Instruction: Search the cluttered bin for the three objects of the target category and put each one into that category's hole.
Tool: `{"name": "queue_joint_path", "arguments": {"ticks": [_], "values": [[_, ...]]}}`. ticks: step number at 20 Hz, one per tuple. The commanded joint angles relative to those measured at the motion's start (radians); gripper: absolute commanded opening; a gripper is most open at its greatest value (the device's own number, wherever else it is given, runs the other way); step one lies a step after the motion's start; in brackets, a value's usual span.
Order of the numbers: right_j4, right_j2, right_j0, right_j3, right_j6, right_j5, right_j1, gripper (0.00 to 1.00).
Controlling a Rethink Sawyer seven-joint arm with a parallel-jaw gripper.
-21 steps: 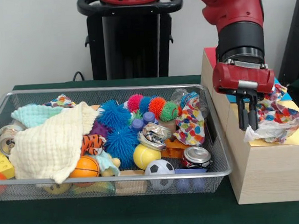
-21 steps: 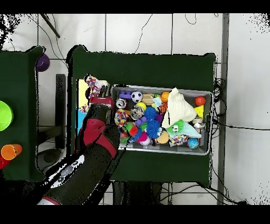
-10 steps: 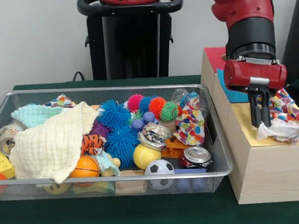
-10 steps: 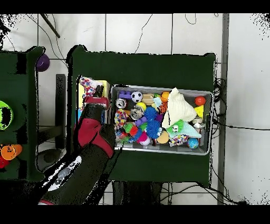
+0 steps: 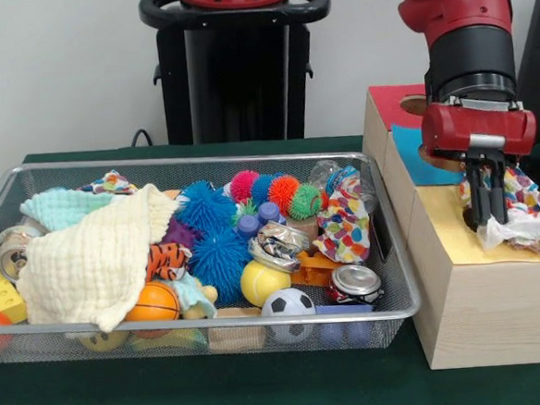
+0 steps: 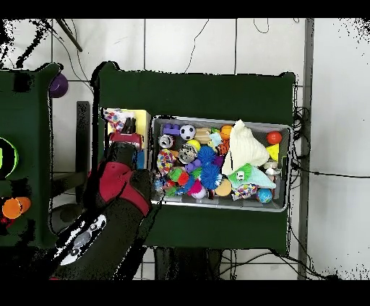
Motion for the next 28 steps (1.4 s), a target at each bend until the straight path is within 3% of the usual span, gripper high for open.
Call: {"name": "queue_joint_path", "arguments": {"ticks": [1, 4, 12, 17, 24, 28], "values": [[-0.082, 0.316, -0.11, -0.01, 0.06, 0.246, -0.04, 0.0], [-0.087, 0.398, -0.161, 0.005, 0.041, 0.327, -0.062, 0.0], [-0.032, 0.428, -0.17, 0.008, 0.033, 0.443, -0.056, 0.0], [-0.041, 0.498, -0.22, 0.02, 0.005, 0.521, -0.081, 0.0], [-0.002, 0.448, -0.181, -0.031, 0.036, 0.581, -0.05, 0.0], [0.005, 0.429, -0.174, -0.063, 0.027, 0.691, -0.065, 0.0]]}}
